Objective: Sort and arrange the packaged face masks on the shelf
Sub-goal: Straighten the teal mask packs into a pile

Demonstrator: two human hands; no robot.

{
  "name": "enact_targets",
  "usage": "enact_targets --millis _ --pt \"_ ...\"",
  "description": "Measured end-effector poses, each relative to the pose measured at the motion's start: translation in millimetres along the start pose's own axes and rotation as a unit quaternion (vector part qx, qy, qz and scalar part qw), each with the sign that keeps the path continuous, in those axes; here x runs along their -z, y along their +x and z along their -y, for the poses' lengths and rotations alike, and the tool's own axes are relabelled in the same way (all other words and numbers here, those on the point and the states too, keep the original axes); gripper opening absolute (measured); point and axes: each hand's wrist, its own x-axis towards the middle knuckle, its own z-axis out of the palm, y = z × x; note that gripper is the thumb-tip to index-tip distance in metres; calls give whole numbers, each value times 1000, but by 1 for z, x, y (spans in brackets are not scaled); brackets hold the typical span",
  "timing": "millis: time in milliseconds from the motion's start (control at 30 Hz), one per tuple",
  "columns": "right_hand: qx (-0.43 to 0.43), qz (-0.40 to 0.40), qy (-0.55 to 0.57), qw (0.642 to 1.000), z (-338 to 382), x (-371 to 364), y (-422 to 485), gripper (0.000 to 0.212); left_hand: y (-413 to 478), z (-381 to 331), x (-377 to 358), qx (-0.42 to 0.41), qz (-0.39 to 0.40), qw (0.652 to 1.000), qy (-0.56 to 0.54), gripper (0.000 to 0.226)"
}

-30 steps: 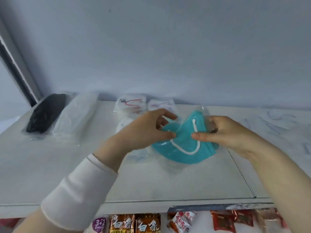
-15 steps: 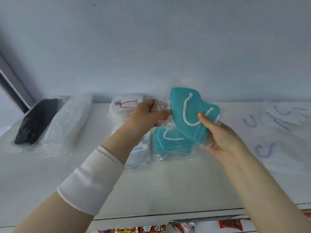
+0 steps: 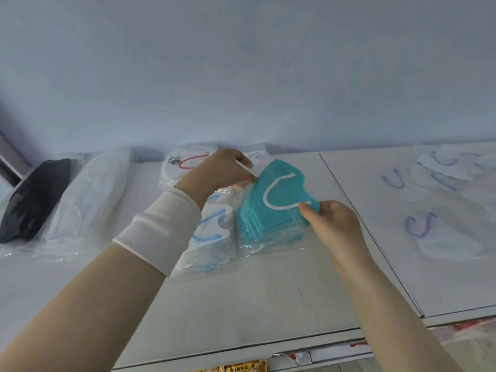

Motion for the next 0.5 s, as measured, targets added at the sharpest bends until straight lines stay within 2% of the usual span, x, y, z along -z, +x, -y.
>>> enact_targets --millis 133,267,433,500 --pt "-11 9 -47 999 -8 -7 6 26 3 4 -6 -16 -32 997 68 33" --pt "16 -4 -106 994 -11 -9 4 40 -2 4 -11 -47 -69 986 145 43" --pt "52 -21 -78 995 -12 6 10 44 -17 -16 -19 -159 -208 946 194 39" --pt "69 -40 -61 995 -16 19 15 41 -23 -33 -31 -229 -218 933 173 34"
